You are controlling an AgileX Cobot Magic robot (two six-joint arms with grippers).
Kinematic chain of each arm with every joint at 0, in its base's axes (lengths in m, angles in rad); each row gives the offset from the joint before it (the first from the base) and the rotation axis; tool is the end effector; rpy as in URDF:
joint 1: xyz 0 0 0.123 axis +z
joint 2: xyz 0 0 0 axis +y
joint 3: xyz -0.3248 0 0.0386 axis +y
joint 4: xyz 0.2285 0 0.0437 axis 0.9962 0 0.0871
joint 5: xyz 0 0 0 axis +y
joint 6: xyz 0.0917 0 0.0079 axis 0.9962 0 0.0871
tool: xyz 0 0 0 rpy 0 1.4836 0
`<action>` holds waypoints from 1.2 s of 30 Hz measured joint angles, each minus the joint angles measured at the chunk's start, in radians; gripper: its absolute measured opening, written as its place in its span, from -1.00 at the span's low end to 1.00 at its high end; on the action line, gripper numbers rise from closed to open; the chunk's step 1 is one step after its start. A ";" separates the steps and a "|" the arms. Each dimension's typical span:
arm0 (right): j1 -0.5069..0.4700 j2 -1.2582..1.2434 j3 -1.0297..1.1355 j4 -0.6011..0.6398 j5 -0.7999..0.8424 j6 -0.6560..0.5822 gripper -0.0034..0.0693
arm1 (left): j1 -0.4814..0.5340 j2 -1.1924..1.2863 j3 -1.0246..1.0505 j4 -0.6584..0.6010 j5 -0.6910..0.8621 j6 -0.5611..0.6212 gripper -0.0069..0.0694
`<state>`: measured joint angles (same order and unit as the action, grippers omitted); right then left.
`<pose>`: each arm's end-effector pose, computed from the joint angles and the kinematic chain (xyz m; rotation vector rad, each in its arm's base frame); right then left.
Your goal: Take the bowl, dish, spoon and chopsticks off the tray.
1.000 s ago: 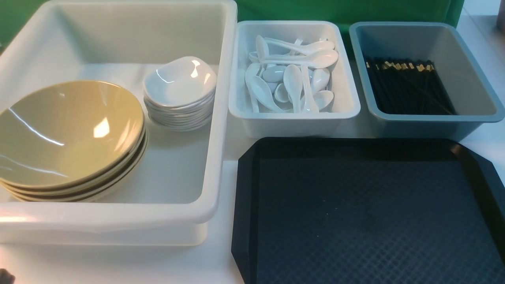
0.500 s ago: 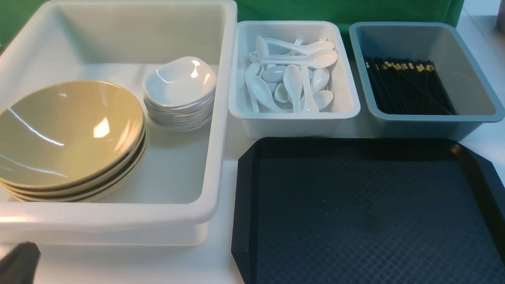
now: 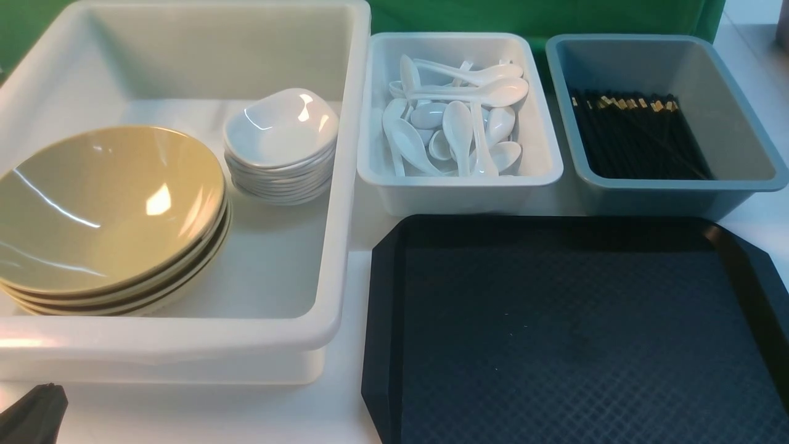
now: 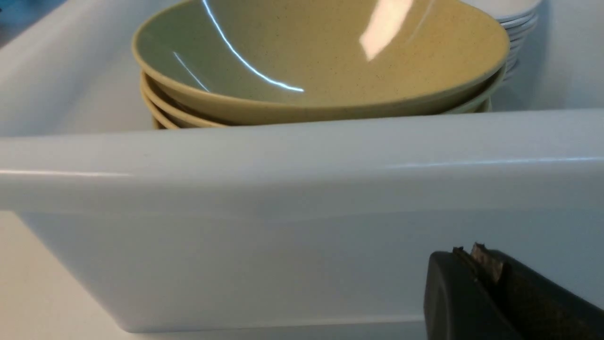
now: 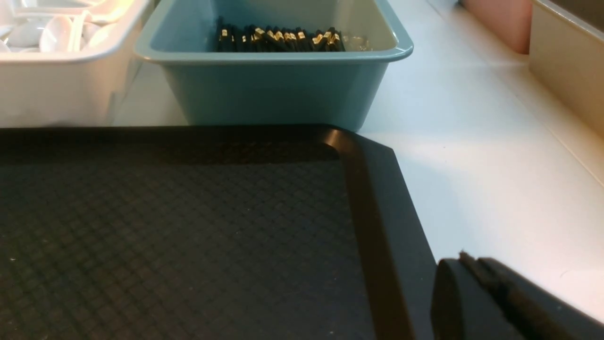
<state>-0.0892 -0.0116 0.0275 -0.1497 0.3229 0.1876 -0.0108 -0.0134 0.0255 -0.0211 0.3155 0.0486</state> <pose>-0.0073 -0.0037 0.1752 0.1559 1.8127 -0.0740 -0.0069 -0.0005 0.1762 0.0403 1.8107 0.0067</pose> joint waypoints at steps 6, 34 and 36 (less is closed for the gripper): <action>0.000 0.000 0.000 0.000 0.000 0.000 -0.78 | 0.000 0.000 0.000 0.000 0.000 0.000 -0.84; 0.000 0.000 0.000 0.000 0.000 0.000 -0.70 | 0.000 0.000 0.000 -0.004 0.000 0.000 -0.84; 0.000 0.000 0.000 0.000 0.000 0.000 -0.69 | 0.000 0.000 0.000 -0.004 0.000 0.000 -0.84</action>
<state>-0.0892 -0.0116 0.0275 -0.1497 0.3229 0.1876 -0.0108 -0.0134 0.0255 -0.0255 0.3155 0.0486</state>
